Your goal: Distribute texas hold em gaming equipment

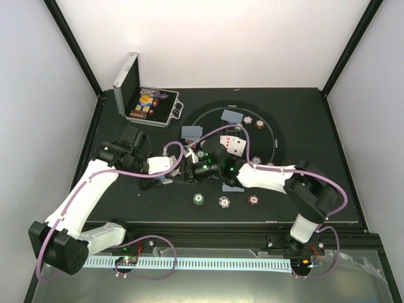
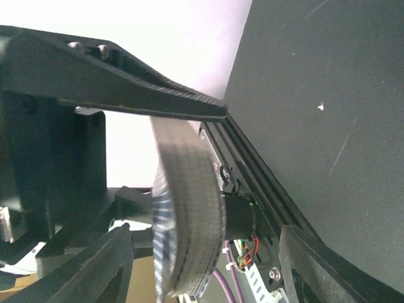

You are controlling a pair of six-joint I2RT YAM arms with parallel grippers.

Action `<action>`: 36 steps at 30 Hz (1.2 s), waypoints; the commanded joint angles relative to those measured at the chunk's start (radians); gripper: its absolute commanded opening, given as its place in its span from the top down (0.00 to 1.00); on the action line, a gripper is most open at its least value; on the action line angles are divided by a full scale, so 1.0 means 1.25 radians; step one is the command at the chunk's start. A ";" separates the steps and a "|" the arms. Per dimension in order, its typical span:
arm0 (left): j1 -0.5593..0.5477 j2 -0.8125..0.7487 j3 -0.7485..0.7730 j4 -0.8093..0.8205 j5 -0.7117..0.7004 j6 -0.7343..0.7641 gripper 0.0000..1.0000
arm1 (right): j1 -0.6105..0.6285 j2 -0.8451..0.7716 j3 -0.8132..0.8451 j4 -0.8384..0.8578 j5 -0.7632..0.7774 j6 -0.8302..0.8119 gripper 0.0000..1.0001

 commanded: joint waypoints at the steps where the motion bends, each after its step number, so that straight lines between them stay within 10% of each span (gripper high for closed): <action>1: 0.005 -0.005 0.018 -0.006 0.020 -0.002 0.99 | 0.007 0.049 0.021 0.109 -0.025 0.064 0.35; 22: 0.005 -0.007 0.016 -0.004 0.014 0.002 0.98 | -0.057 0.083 -0.060 0.142 -0.035 0.080 0.61; 36: 0.004 -0.004 0.018 -0.003 0.017 -0.001 0.98 | -0.079 -0.031 -0.065 -0.009 0.004 0.003 0.99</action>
